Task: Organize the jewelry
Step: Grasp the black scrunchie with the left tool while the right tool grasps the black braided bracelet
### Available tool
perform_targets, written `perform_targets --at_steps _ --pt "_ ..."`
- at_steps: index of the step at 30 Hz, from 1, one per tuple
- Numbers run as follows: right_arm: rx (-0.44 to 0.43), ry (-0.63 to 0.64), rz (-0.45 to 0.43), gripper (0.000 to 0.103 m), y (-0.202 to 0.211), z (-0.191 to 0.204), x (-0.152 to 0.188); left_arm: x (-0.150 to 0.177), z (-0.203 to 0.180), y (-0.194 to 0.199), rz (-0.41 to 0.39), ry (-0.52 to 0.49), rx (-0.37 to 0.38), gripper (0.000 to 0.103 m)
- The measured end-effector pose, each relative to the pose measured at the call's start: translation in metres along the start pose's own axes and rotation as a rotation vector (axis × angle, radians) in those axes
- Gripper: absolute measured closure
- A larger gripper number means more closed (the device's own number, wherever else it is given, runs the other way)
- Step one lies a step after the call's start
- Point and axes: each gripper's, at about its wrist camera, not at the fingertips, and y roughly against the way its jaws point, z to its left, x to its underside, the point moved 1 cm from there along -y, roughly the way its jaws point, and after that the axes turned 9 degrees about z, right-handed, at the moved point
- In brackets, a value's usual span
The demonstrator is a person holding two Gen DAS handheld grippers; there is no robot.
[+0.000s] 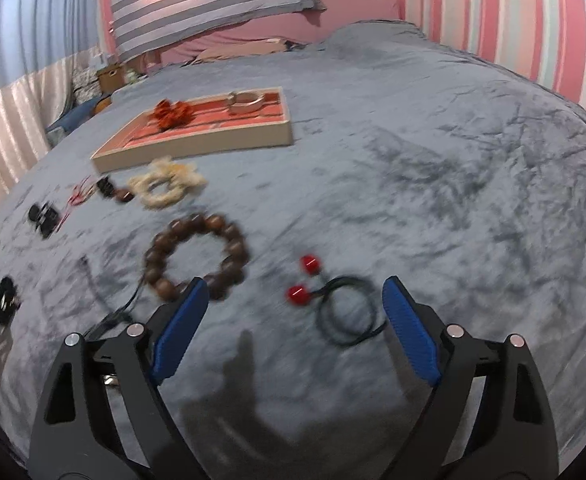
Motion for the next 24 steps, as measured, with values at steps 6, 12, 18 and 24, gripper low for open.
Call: perform_targets --at_steps 6,12,18,24 --pt "-0.040 0.059 -0.004 0.020 0.005 0.042 0.017 0.005 0.000 -0.001 0.005 0.001 0.002 0.021" --pt "-0.039 0.087 0.013 0.022 -0.002 0.060 0.019 0.008 0.005 -0.003 0.014 0.014 0.008 0.022" --pt "-0.072 0.054 0.049 0.030 -0.008 0.054 0.020 0.011 0.007 -0.004 0.034 0.018 0.014 0.029" --pt "-0.096 0.071 0.080 0.037 -0.015 0.064 0.024 0.012 0.008 -0.011 0.070 0.011 0.016 0.041"
